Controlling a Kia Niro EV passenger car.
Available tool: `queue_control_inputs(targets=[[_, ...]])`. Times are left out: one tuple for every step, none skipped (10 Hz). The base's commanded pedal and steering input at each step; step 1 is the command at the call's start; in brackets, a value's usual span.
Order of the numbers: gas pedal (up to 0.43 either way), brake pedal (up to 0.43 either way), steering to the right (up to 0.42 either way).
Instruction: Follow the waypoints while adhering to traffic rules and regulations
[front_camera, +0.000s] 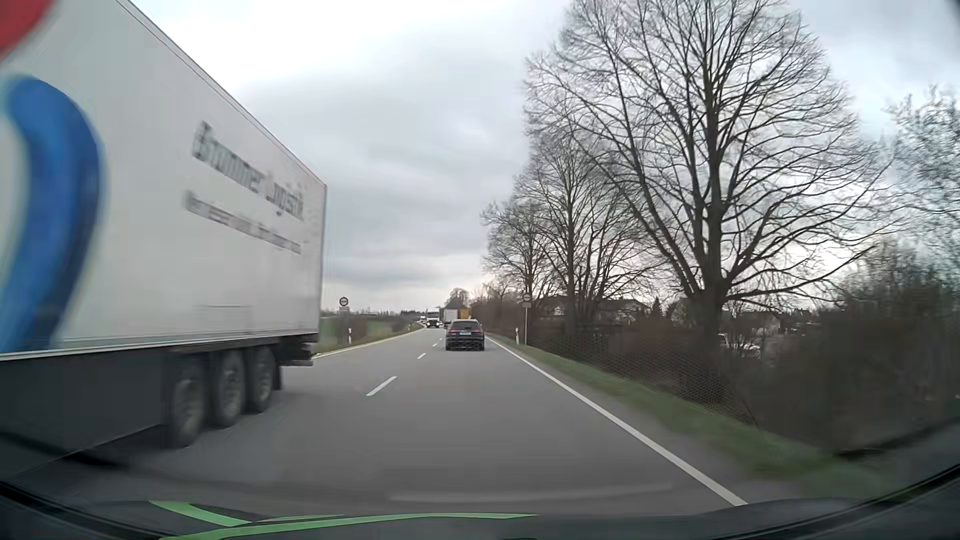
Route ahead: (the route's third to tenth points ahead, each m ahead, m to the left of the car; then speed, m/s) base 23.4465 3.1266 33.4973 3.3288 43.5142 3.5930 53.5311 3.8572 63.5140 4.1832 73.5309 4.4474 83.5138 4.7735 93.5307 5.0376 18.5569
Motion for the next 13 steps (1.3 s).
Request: queue_control_inputs(targets=[[0.157, 0.000, -0.002], [0.157, 0.000, -0.002], [0.150, 0.000, -0.002], [0.150, 0.000, -0.002], [0.150, 0.000, -0.002], [0.150, 0.000, -0.002], [0.150, 0.000, -0.002], [0.150, 0.000, -0.002], [0.150, 0.000, -0.002], [0.150, 0.000, -0.002], [0.150, 0.000, -0.002], [0.150, 0.000, -0.002], [0.150, 0.000, -0.002]])
